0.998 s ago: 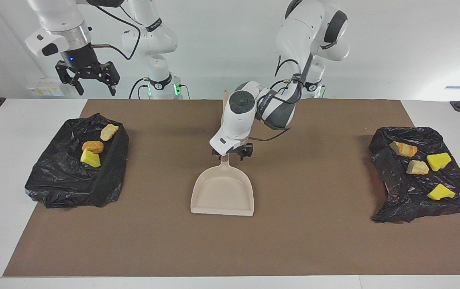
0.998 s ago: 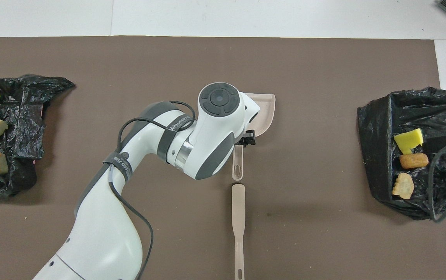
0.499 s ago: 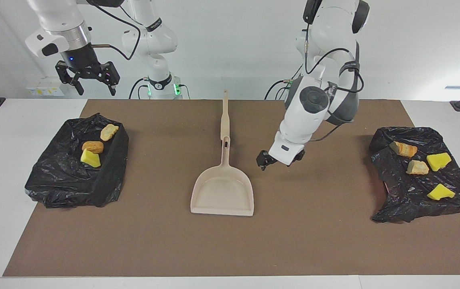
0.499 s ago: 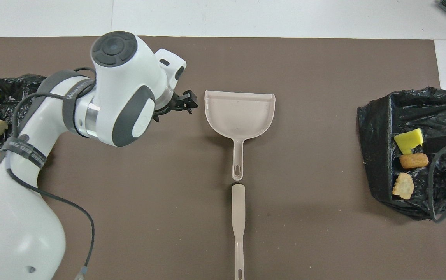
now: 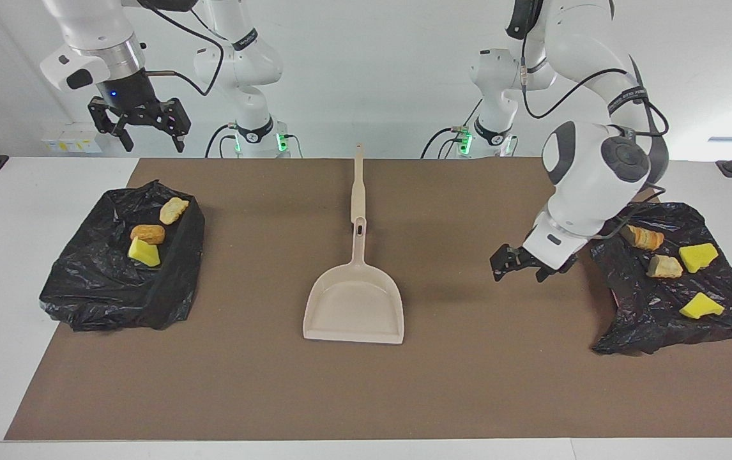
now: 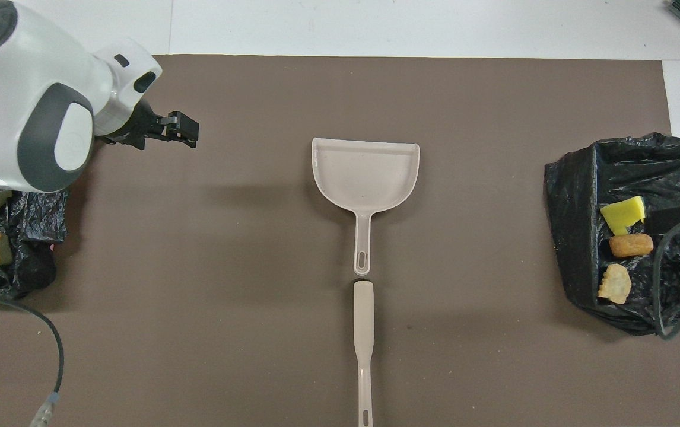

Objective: Sweep and dump trash in bin

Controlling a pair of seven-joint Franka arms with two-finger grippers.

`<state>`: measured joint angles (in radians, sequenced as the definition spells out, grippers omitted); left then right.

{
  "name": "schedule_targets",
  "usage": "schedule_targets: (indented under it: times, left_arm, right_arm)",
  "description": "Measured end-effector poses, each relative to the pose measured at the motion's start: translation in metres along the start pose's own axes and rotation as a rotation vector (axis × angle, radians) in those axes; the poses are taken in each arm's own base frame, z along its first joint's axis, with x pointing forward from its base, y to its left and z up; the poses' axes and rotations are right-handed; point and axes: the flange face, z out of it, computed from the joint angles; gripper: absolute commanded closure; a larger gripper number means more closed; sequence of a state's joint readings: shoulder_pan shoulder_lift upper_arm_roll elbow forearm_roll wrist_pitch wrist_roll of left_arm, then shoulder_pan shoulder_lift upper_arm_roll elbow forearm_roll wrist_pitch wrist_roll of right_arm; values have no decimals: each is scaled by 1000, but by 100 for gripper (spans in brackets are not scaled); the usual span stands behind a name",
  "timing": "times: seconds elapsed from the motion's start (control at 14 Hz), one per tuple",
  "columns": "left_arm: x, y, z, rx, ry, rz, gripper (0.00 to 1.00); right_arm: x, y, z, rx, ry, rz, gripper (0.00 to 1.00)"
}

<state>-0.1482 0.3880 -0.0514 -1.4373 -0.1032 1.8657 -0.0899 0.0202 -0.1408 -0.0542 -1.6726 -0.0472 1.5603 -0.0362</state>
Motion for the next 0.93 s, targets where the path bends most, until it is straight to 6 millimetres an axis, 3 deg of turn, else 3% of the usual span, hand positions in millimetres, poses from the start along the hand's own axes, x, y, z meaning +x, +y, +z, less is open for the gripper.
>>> schedule_targets:
  times: [0.21,0.57,0.93]
  left_arm:
    - [-7,-37,-33,9,12,11,0]
    - [-23,-54,-76,135,28,82,0]
    - [-49,-95,-110,148,-19,-6,0]
  right_arm:
    - [0,0,0,0,0,0,0]
    - [0,0,0,0,0,0,0]
    - [0,0,0,0,0,0,0]
